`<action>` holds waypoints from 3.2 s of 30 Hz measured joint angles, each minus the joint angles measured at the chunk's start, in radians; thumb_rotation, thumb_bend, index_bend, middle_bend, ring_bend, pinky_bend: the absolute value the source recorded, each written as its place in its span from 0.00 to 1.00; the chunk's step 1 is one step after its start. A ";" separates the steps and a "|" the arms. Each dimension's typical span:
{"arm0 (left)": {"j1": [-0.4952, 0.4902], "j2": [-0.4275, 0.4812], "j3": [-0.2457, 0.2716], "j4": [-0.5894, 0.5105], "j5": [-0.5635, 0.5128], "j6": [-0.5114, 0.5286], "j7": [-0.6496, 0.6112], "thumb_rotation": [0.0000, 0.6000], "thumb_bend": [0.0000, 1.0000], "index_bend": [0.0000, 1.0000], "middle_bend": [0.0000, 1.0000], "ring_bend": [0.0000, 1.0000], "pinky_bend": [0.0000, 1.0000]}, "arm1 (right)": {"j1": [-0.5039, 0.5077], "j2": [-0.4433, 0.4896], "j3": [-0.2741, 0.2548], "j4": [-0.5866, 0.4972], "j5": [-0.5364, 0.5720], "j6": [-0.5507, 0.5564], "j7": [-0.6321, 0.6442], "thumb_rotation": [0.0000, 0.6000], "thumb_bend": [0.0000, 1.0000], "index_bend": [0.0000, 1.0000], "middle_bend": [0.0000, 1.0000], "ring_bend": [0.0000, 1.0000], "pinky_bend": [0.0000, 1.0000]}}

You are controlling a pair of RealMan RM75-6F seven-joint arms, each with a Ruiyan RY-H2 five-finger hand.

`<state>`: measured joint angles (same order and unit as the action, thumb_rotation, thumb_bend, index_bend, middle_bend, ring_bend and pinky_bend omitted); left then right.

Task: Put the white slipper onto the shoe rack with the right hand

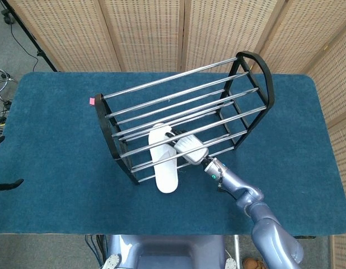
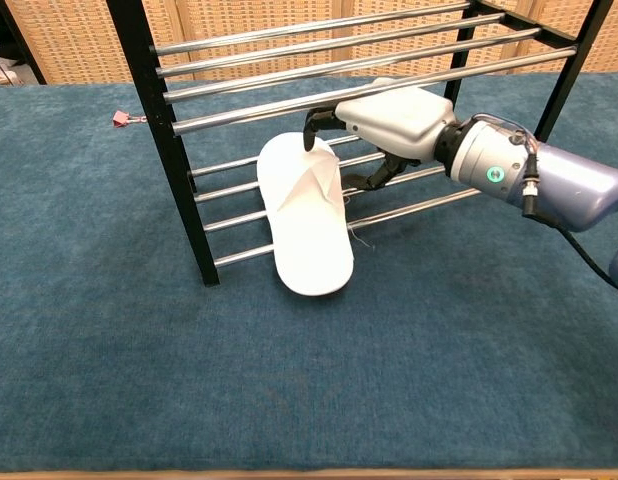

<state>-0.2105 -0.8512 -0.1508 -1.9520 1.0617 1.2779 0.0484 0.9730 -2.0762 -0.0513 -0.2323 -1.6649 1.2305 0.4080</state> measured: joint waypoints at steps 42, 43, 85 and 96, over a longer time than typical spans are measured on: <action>-0.004 -0.030 0.016 -0.024 0.028 0.030 0.076 1.00 0.00 0.00 0.00 0.00 0.00 | -0.229 0.126 -0.040 0.008 -0.014 0.111 0.032 1.00 0.38 0.31 0.23 0.21 0.40; -0.004 -0.030 0.016 -0.025 0.029 0.030 0.078 1.00 0.00 0.00 0.00 0.00 0.00 | -0.234 0.129 -0.041 0.007 -0.014 0.115 0.032 1.00 0.38 0.31 0.23 0.21 0.40; 0.025 -0.004 0.038 -0.039 0.125 0.050 0.018 1.00 0.00 0.00 0.00 0.00 0.00 | -0.624 0.395 -0.080 -0.148 0.001 0.338 -0.006 1.00 0.38 0.24 0.21 0.17 0.34; 0.050 -0.010 0.062 -0.057 0.179 0.084 0.020 1.00 0.00 0.00 0.00 0.00 0.00 | -0.712 0.699 -0.026 -0.809 0.145 0.237 -0.189 1.00 0.38 0.17 0.07 0.03 0.19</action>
<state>-0.1601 -0.8615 -0.0892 -2.0091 1.2409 1.3619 0.0688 0.2610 -1.3777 -0.0769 -1.0413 -1.5202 1.4679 0.2189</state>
